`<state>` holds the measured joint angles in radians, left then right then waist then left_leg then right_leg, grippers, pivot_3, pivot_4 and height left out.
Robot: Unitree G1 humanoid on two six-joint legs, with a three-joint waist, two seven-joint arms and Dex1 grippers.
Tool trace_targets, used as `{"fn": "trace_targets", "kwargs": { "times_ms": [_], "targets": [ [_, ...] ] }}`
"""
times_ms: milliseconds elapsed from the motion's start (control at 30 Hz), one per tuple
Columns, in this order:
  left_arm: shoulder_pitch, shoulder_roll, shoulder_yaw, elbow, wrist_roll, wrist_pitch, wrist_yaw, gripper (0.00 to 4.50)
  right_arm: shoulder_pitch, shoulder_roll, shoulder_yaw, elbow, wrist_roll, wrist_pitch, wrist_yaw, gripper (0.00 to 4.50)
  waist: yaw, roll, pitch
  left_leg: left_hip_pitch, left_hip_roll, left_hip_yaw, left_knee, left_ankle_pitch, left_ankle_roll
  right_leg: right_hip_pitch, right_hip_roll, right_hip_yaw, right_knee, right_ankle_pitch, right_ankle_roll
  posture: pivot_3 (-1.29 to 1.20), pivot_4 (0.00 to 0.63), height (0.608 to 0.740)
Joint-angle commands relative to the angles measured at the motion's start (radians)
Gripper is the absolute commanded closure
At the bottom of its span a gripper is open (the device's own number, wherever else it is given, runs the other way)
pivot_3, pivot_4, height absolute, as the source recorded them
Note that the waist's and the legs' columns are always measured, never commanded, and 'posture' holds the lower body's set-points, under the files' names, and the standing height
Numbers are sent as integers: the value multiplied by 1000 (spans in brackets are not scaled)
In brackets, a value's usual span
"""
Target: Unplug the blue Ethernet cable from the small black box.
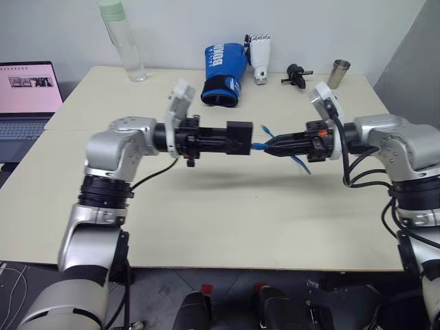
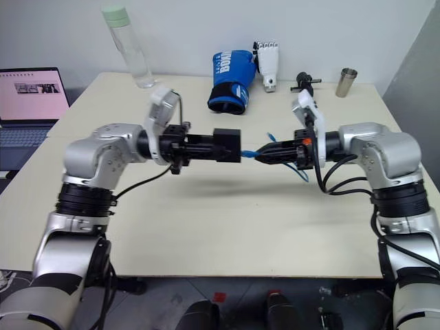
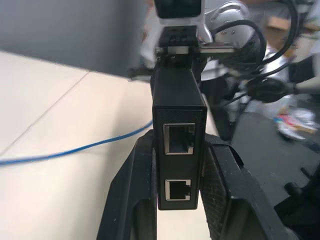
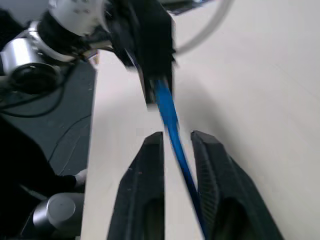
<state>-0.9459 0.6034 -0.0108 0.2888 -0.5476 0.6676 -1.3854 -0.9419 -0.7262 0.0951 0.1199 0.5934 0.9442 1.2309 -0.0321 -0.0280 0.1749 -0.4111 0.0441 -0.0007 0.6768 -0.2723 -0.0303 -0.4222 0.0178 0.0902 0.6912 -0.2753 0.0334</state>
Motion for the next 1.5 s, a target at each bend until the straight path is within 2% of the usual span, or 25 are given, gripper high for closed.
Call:
{"fn": "trace_targets", "kwargs": {
  "times_ms": [33, 333, 600, 1500],
  "targets": [
    [-13, -8, 11, -19, -14, -16, -6, 3703, -23, 2, -26, -38, 40, 36, 10, 2934, 0, 0, 0, 0, 0, 0, 0, 0, 0, 0, 0, 0, 0, 0, 0, 0, 150, 740],
    [-21, -29, 3, -15, -12, -14, -10, 3703, -67, 84, -8, 10, -3, -19, -39, 2934, 0, 0, 0, -1, 0, 0, 0, 0, 0, 0, 0, -1, 0, 0, 0, 0, 150, 740],
    [-29, -37, 1, -11, -8, -14, -14, 3703, -115, 151, 2, 34, 1, -20, -28, 2934, 0, 0, 0, -1, 0, -1, 0, 0, 0, -1, 0, -1, 0, 0, 0, 0, 150, 740],
    [-42, -41, -6, 3, -5, -17, -12, 3703, -129, 174, 30, 96, -43, -62, 18, 2934, -1, 0, 0, -1, 0, -1, 1, 0, 0, -1, 0, -1, 1, 0, 0, 0, 150, 740]
  ]
}}
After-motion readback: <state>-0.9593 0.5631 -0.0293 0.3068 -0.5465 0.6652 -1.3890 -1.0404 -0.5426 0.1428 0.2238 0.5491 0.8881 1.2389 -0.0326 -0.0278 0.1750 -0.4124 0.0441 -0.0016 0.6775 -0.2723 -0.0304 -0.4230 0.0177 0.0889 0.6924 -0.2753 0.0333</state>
